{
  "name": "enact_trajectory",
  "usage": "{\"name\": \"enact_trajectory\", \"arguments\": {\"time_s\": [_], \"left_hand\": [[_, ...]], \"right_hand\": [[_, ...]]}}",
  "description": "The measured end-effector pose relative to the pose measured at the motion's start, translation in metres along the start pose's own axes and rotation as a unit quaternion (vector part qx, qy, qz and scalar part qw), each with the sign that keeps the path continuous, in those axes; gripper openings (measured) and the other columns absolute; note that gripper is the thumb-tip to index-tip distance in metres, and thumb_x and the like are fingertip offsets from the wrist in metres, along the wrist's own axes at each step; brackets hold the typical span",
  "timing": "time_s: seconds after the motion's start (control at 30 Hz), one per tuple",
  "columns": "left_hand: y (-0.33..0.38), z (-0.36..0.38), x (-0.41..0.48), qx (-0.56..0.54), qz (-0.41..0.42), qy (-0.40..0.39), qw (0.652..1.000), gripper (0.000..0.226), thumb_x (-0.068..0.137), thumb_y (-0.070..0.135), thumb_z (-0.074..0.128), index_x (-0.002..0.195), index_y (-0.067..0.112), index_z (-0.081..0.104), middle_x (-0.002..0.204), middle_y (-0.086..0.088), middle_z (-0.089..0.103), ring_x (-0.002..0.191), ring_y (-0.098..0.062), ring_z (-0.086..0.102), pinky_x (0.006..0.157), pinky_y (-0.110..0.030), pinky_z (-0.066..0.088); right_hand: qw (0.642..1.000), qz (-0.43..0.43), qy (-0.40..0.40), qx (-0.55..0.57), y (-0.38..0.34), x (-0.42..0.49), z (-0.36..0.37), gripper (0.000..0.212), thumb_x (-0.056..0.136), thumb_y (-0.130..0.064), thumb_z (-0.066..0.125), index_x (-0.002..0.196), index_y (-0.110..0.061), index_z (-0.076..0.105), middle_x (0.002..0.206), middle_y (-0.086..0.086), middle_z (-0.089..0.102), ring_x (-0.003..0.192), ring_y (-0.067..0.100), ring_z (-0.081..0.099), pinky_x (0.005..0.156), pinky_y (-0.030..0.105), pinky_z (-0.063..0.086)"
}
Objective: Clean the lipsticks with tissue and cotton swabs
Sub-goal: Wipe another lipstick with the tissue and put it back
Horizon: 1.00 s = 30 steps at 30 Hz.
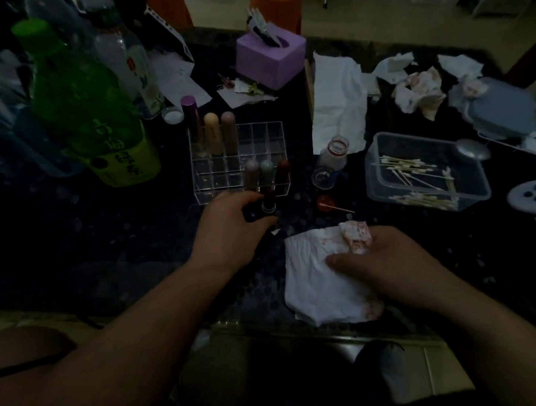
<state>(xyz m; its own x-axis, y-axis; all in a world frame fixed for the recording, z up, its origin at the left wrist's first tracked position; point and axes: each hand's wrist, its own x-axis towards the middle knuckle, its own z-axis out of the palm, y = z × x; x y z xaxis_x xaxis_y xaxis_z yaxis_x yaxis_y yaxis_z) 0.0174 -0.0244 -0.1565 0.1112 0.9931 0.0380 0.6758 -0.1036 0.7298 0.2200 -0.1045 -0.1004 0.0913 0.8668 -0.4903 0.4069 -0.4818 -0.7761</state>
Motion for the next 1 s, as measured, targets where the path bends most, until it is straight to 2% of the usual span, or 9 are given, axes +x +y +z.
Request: {"name": "enact_trajectory", "arguments": {"time_s": [0.13, 0.4, 0.5, 0.6, 0.8, 0.87, 0.9, 0.97, 1.0], "left_hand": [[0.001, 0.001, 0.000, 0.000, 0.000, 0.003, 1.000, 0.038, 0.078, 0.030, 0.084, 0.113, 0.025, 0.074, 0.110, -0.001, 0.067, 0.094, -0.003, 0.055, 0.082, -0.011, 0.037], [0.001, -0.001, -0.003, 0.005, -0.007, -0.014, 1.000, 0.051, 0.075, 0.031, 0.086, 0.123, 0.026, 0.068, 0.116, 0.006, 0.065, 0.108, -0.006, 0.056, 0.089, -0.014, 0.037], [0.001, -0.004, -0.005, -0.006, -0.001, -0.022, 1.000, 0.057, 0.073, 0.028, 0.088, 0.125, 0.024, 0.066, 0.111, 0.017, 0.056, 0.109, -0.001, 0.053, 0.086, -0.006, 0.034], [-0.004, -0.006, -0.012, 0.011, -0.003, 0.008, 1.000, 0.057, 0.074, 0.027, 0.088, 0.126, 0.022, 0.064, 0.111, 0.013, 0.052, 0.112, -0.009, 0.053, 0.094, -0.016, 0.037], [-0.003, -0.030, -0.028, 0.067, -0.030, -0.029, 0.997, 0.027, 0.084, 0.031, 0.078, 0.108, 0.020, 0.071, 0.099, 0.010, 0.060, 0.091, -0.006, 0.059, 0.076, -0.007, 0.038], [0.007, -0.049, -0.032, -0.047, -0.100, -0.062, 0.992, 0.020, 0.079, 0.028, 0.082, 0.093, 0.020, 0.071, 0.088, 0.006, 0.070, 0.076, -0.005, 0.064, 0.069, -0.011, 0.047], [0.013, -0.057, -0.035, -0.197, -0.156, -0.094, 0.963, 0.015, 0.078, 0.022, 0.082, 0.088, 0.016, 0.072, 0.082, 0.001, 0.073, 0.072, -0.010, 0.067, 0.066, -0.017, 0.052], [0.029, -0.068, -0.043, -0.489, -0.228, -0.180, 0.823, 0.012, 0.072, 0.013, 0.078, 0.083, 0.009, 0.073, 0.079, -0.008, 0.072, 0.068, -0.017, 0.064, 0.060, -0.024, 0.054], [0.033, -0.067, -0.046, -0.552, -0.237, -0.200, 0.774, 0.019, 0.070, 0.014, 0.077, 0.087, 0.008, 0.074, 0.082, -0.010, 0.071, 0.068, -0.018, 0.063, 0.060, -0.026, 0.055]], "right_hand": [[1.000, 0.004, 0.006, -0.001, 0.002, 0.000, 0.001, 0.008, 0.084, -0.015, 0.073, 0.086, -0.021, 0.078, 0.083, -0.006, 0.077, 0.081, 0.010, 0.073, 0.084, 0.038, 0.057], [1.000, 0.004, 0.009, 0.002, 0.002, 0.001, 0.000, 0.008, 0.083, -0.015, 0.074, 0.085, -0.022, 0.077, 0.081, -0.008, 0.077, 0.077, 0.007, 0.073, 0.077, 0.030, 0.058], [1.000, 0.003, 0.007, 0.002, 0.002, 0.001, -0.001, 0.007, 0.083, -0.015, 0.074, 0.087, -0.020, 0.077, 0.081, -0.006, 0.077, 0.077, 0.009, 0.073, 0.074, 0.030, 0.057], [1.000, -0.004, 0.010, -0.001, 0.002, 0.001, -0.002, 0.004, 0.082, -0.016, 0.074, 0.085, -0.018, 0.076, 0.080, -0.004, 0.077, 0.077, 0.012, 0.073, 0.071, 0.029, 0.057], [0.999, -0.034, 0.011, 0.006, 0.002, 0.000, -0.004, 0.004, 0.082, -0.015, 0.074, 0.085, -0.019, 0.074, 0.079, -0.008, 0.075, 0.073, 0.002, 0.070, 0.061, 0.015, 0.050], [0.999, -0.049, 0.018, -0.001, 0.001, -0.002, -0.003, 0.002, 0.083, -0.020, 0.074, 0.084, -0.021, 0.073, 0.079, -0.010, 0.074, 0.073, 0.001, 0.069, 0.062, 0.016, 0.049], [0.998, -0.059, 0.022, -0.003, -0.001, -0.004, -0.002, 0.002, 0.084, -0.023, 0.074, 0.084, -0.022, 0.072, 0.079, -0.010, 0.074, 0.073, 0.002, 0.069, 0.064, 0.018, 0.050], [0.996, -0.087, 0.026, -0.005, -0.005, -0.011, -0.001, 0.001, 0.087, -0.023, 0.072, 0.086, -0.023, 0.072, 0.081, -0.007, 0.074, 0.076, 0.007, 0.070, 0.070, 0.028, 0.053], [0.994, -0.109, 0.027, -0.008, -0.008, -0.015, 0.001, 0.003, 0.088, -0.022, 0.071, 0.086, -0.023, 0.072, 0.082, -0.006, 0.074, 0.077, 0.009, 0.070, 0.072, 0.032, 0.054]]}}
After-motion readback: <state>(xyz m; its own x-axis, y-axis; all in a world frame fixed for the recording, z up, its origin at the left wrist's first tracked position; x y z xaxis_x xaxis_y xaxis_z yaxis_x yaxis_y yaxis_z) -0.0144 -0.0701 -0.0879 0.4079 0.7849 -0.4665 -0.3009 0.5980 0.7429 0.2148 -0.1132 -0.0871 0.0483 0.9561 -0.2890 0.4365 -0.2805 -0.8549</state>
